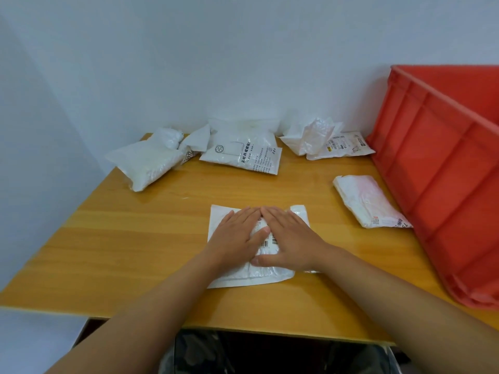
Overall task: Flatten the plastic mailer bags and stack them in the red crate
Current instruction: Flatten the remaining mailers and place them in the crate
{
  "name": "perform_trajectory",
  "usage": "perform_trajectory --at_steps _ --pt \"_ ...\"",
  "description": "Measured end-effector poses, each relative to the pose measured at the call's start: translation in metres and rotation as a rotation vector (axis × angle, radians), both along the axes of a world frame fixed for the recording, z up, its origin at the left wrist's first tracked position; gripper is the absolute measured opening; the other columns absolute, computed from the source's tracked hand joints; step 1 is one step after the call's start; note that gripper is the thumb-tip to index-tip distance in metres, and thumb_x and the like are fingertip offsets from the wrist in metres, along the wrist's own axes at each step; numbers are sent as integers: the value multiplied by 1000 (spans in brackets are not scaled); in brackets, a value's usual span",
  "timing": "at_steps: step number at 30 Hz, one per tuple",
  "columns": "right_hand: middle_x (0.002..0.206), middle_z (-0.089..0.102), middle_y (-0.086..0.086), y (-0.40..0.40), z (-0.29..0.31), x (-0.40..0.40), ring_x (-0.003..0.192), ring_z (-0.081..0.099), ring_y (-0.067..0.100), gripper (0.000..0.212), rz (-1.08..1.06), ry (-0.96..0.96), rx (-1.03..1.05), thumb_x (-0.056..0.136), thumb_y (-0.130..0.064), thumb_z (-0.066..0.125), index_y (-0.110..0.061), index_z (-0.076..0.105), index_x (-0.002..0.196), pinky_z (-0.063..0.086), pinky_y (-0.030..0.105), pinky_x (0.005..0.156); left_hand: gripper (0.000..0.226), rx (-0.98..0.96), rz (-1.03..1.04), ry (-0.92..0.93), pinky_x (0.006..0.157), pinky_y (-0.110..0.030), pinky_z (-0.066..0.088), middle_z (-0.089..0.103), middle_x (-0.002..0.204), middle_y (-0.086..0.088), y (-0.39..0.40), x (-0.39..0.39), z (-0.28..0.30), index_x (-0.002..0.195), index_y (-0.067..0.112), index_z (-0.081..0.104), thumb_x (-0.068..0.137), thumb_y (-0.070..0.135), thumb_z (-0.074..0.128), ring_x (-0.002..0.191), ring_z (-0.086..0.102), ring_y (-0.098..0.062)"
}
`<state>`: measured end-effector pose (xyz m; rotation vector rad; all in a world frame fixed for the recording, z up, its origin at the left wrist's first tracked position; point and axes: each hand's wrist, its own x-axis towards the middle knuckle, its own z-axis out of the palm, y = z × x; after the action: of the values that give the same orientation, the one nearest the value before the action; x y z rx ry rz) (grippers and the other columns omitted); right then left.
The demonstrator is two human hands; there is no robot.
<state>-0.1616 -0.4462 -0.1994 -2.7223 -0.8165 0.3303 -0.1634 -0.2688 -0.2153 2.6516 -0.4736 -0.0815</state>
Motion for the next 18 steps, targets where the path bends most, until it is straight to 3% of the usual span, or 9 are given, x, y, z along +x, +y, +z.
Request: perform_trajectory --at_steps 3,9,12,18 --pt "166 -14 -3 1 12 0 150 -19 10 115 18 20 -59 82 -82 45 -16 -11 158 -11 39 123 60 -88 11 37 121 -28 2 22 163 7 4 -1 10 156 22 22 103 46 38 150 8 -5" --pt "165 -19 -1 16 32 2 149 -23 11 118 170 -104 -181 81 -84 43 -14 -12 157 -17 40 121 60 -60 39 -133 113 -19 10 28 160 5 31 -7 21 154 20 27 102 46 42 148 17 -7" --pt "166 -12 -1 30 32 10 151 -16 12 121 231 -114 -184 78 -84 48 -13 -8 158 -15 37 122 67 -34 35 -75 114 -21 12 23 162 4 45 -10 20 156 19 22 100 54 32 149 15 -7" --pt "167 -3 -2 41 22 20 152 -5 10 119 263 -104 -177 77 -84 49 -15 -1 159 -8 30 122 100 176 -19 63 121 -26 -2 1 166 0 57 -9 8 158 13 -1 81 77 2 150 -5 -7"
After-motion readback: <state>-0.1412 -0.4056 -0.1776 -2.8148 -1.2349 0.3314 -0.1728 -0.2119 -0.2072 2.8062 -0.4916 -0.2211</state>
